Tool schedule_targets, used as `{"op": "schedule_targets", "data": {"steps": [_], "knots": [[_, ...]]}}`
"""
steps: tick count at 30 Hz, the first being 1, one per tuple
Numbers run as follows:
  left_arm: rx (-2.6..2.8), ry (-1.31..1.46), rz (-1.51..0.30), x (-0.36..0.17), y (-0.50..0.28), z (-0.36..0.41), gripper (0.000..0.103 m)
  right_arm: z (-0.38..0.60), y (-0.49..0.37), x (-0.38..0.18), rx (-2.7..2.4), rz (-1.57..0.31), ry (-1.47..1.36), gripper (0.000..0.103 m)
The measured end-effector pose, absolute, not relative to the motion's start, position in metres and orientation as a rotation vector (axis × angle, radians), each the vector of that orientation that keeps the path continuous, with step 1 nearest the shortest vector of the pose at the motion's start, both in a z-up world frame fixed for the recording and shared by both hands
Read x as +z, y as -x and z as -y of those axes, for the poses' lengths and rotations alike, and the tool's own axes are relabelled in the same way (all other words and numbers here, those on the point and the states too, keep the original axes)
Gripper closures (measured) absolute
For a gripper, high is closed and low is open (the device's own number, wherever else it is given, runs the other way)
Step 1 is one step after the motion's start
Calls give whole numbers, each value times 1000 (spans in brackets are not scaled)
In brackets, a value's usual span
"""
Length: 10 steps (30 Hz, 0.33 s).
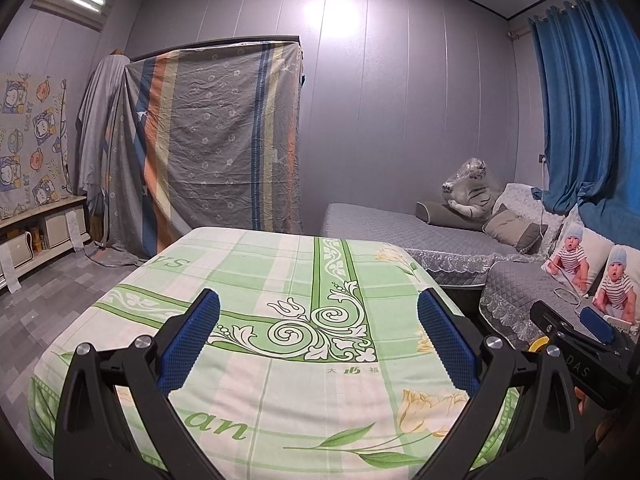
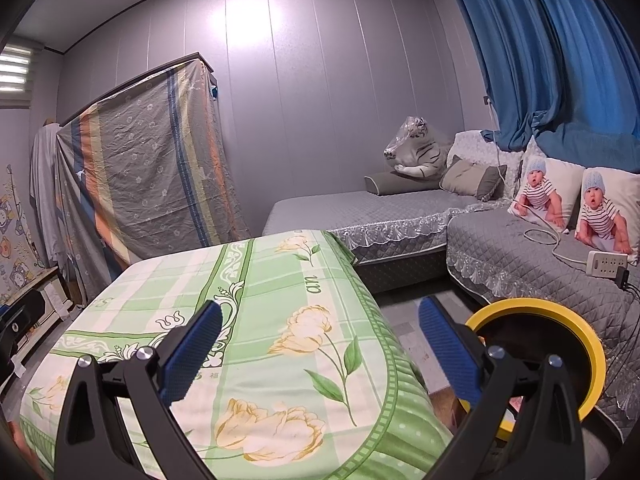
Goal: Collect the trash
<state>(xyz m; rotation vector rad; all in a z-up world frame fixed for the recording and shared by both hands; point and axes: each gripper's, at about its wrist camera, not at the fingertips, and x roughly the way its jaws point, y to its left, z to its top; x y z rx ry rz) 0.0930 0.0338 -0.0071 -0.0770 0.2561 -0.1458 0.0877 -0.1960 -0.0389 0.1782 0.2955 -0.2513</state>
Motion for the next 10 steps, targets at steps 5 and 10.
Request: {"op": "schedule_targets", "data": {"steps": [5, 10], "knots": [[-149, 72, -256, -7, -92, -34, 8, 196, -88, -39, -251, -296, -179, 8], [-153, 66, -265, -7, -93, -33, 8, 196, -88, -40, -250, -297, -179, 8]]}}
